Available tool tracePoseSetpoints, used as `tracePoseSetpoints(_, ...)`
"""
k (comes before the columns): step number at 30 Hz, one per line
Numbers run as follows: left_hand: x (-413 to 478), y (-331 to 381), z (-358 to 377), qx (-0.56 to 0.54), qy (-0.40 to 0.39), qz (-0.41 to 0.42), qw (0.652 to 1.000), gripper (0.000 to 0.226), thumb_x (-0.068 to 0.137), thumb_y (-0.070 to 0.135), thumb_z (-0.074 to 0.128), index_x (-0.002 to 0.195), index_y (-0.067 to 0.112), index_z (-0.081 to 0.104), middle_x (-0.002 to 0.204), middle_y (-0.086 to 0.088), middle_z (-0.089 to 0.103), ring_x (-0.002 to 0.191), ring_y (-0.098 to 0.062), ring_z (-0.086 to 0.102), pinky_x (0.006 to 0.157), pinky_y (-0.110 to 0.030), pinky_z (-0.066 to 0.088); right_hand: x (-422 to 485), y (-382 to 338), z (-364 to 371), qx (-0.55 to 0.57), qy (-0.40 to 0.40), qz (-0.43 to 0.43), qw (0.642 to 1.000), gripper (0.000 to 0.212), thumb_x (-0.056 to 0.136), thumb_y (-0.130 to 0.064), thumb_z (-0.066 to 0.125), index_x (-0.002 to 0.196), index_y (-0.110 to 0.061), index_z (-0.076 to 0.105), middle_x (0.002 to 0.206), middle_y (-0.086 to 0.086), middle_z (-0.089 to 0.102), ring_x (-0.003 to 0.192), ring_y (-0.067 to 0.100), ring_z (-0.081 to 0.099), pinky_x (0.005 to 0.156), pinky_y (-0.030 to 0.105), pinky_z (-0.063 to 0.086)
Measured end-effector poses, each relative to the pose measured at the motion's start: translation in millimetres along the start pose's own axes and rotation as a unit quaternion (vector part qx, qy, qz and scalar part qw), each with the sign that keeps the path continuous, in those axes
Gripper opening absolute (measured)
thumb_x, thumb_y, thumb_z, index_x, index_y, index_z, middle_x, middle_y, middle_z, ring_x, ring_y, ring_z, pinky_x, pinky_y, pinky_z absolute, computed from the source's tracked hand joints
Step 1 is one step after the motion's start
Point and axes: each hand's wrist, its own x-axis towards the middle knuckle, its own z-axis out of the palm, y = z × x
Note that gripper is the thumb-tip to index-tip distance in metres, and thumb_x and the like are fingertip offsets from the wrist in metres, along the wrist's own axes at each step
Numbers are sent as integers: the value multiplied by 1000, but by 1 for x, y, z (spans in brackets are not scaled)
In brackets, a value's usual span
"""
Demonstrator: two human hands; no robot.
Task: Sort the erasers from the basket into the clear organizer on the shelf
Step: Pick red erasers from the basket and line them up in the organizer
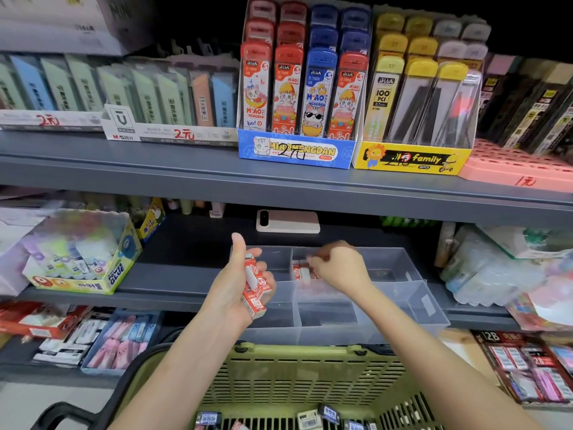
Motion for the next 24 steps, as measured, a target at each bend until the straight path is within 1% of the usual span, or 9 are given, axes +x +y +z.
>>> tracePoseSetpoints(4,3,-3,4,19,19,58,998,50,88,60,45,97,12,58,63,-2,51,46,-12,56,50,-30,56,-46,-32,-3,236,-19,-83,968,34,82,-47,64,61,-21,69,58,-7,65,54,2,54,57,25,44)
tracePoseSetpoints(8,0,-8,7,35,26,71,997,49,88,62,44,101,16,57,69,0,56,46,-13,62,45,-26,51,-69,-53,11,266,-8,-97,959,23,74,-37,75,75,-15,69,66,-4,66,58,2,56,63,27,52)
tracePoseSetpoints(11,-5,-10,8,23,23,66,997,50,86,62,47,98,15,57,71,-2,63,55,-18,70,43,-30,52,-74,-53,10,319,7,-93,943,21,79,-27,71,64,-13,66,56,-7,60,51,0,49,52,19,43)
tracePoseSetpoints(14,-5,-8,1,9,56,77,995,52,84,59,53,100,10,58,89,-10,67,63,-21,72,44,-29,53,-66,-32,-9,380,44,-12,924,22,75,-24,73,56,-16,65,51,-6,62,46,0,49,52,18,37)
tracePoseSetpoints(15,-5,-5,-2,7,76,85,993,50,84,57,55,102,10,59,93,-12,66,63,-21,72,45,-29,54,-59,-21,-17,367,77,13,927,26,74,-30,73,54,-14,64,52,-3,64,49,3,52,54,22,38)
tracePoseSetpoints(17,-6,0,-7,23,99,88,991,48,84,58,57,100,13,60,89,-9,66,58,-17,71,43,-24,52,-40,1,-29,208,122,50,969,44,72,-50,69,55,-9,65,55,3,65,58,15,58,59,27,42)
tracePoseSetpoints(19,-7,1,-7,36,94,83,991,48,85,60,55,98,14,60,81,-7,63,50,-13,66,36,-18,43,-19,14,-33,9,76,69,995,57,74,-61,64,59,-7,65,61,6,64,63,21,58,59,26,42)
tracePoseSetpoints(22,-7,-1,-2,29,72,72,994,46,87,59,53,96,14,59,70,-5,59,46,-12,58,32,-16,32,6,20,-24,-77,-22,93,992,43,75,-53,68,64,-12,61,69,3,62,67,20,57,56,22,40)
tracePoseSetpoints(24,-7,-4,-1,6,55,59,997,41,89,55,53,92,15,59,60,-3,58,46,-13,54,32,-16,31,14,22,-15,-98,-36,88,991,31,76,-42,67,63,-15,59,72,2,62,66,19,57,49,20,34)
